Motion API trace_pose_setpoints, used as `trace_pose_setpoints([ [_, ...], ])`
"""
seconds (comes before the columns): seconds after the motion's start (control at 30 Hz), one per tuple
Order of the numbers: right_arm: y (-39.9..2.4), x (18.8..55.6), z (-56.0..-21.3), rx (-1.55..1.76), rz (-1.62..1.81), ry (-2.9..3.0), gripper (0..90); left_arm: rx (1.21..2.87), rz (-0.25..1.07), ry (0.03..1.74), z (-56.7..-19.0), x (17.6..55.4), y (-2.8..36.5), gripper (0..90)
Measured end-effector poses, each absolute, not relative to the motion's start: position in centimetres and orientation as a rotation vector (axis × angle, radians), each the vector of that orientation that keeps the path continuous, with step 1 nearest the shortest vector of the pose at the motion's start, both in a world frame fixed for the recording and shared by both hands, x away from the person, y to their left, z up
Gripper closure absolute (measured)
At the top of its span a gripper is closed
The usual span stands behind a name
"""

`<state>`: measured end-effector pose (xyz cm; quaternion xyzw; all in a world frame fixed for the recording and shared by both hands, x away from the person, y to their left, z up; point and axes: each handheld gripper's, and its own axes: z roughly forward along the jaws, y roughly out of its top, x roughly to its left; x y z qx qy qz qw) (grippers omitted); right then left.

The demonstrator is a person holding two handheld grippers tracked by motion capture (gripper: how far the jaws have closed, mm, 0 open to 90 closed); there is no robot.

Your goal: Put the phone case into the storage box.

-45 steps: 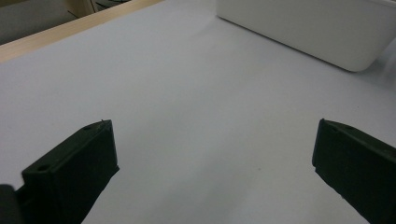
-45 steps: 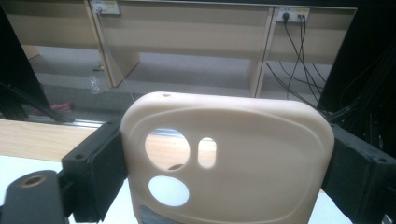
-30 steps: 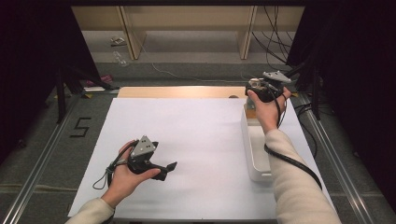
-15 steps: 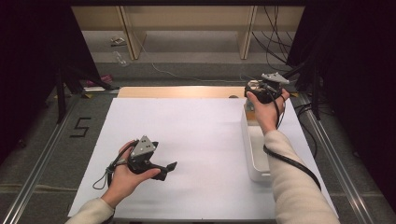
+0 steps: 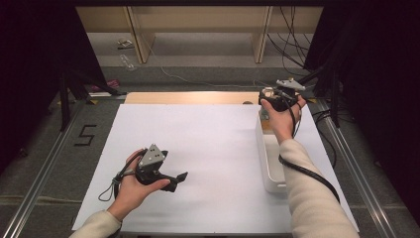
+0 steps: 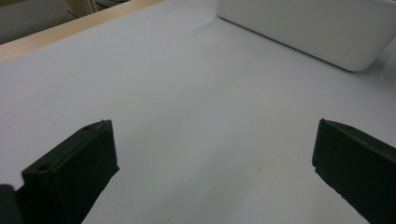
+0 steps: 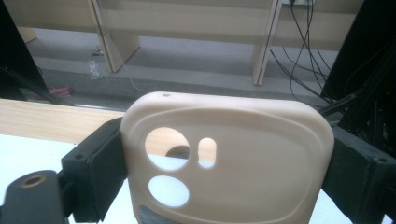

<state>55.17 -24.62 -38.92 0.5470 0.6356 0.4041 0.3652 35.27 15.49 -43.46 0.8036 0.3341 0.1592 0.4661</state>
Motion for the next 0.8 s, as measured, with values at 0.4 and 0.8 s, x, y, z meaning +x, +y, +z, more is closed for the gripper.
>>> trace_pose_setpoints([
  [0.4, -24.8, 55.2, -39.6, 1.423, 1.036, 1.647, 11.8, 1.975, 0.389, 0.82, -43.5, 35.3, 15.5, 0.0],
  [0.8, -24.7, 55.2, -40.2, 1.433, 1.032, 1.653, 11.7, 1.976, 0.389, 0.821, -43.5, 35.3, 15.5, 0.0],
])
